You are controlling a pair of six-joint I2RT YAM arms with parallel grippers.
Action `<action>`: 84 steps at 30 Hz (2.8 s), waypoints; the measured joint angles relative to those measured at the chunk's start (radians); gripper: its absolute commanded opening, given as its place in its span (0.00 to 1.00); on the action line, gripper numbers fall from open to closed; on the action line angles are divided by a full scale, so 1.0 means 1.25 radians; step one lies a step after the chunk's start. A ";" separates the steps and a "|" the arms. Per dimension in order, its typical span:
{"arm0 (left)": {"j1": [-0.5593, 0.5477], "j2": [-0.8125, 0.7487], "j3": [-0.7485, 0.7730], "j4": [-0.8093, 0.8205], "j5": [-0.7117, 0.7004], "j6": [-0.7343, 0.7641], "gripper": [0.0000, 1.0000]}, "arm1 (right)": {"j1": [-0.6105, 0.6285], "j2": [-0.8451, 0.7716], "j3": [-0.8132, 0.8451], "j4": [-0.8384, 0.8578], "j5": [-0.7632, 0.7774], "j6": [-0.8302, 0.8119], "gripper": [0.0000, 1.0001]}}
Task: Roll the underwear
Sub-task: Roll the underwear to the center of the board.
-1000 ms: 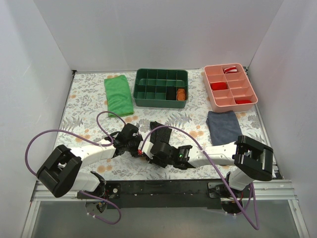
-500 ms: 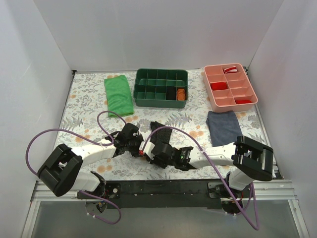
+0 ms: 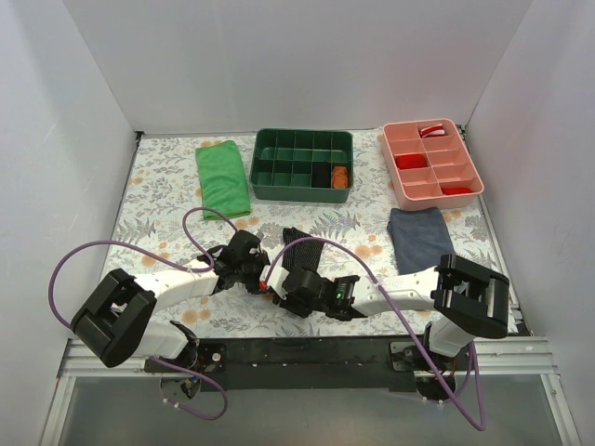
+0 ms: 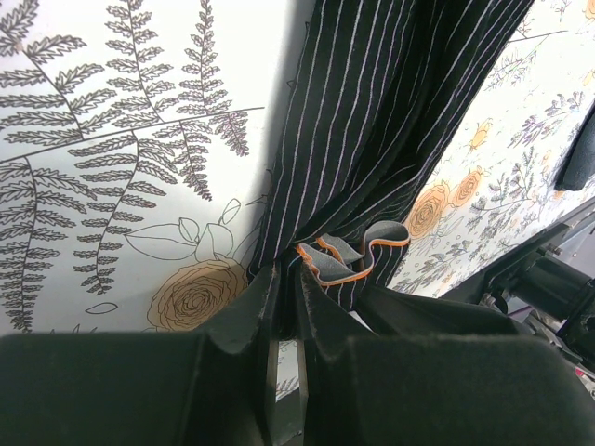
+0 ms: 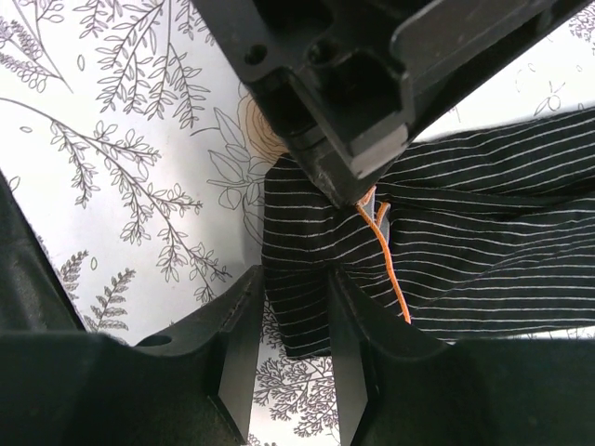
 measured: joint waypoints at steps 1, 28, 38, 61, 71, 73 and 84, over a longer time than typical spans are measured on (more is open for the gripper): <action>0.000 0.000 0.000 0.000 0.000 0.000 0.00 | 0.002 0.006 0.002 0.001 0.008 0.003 0.40; 0.026 -0.001 0.006 -0.016 -0.002 0.013 0.00 | 0.060 0.100 0.078 -0.040 0.170 0.154 0.06; 0.058 -0.014 0.012 -0.057 -0.003 0.016 0.00 | 0.059 0.092 0.052 0.028 0.161 0.195 0.01; 0.068 -0.033 0.012 -0.102 -0.009 0.028 0.32 | -0.082 0.015 -0.133 0.322 -0.198 0.309 0.01; 0.073 -0.092 0.056 -0.139 -0.077 0.051 0.66 | -0.117 0.008 -0.176 0.365 -0.365 0.363 0.01; 0.074 -0.103 0.060 -0.143 -0.083 0.052 0.66 | -0.134 0.005 -0.184 0.367 -0.395 0.375 0.01; 0.075 -0.149 0.080 -0.180 -0.111 0.068 0.61 | -0.215 0.043 -0.156 0.336 -0.547 0.411 0.01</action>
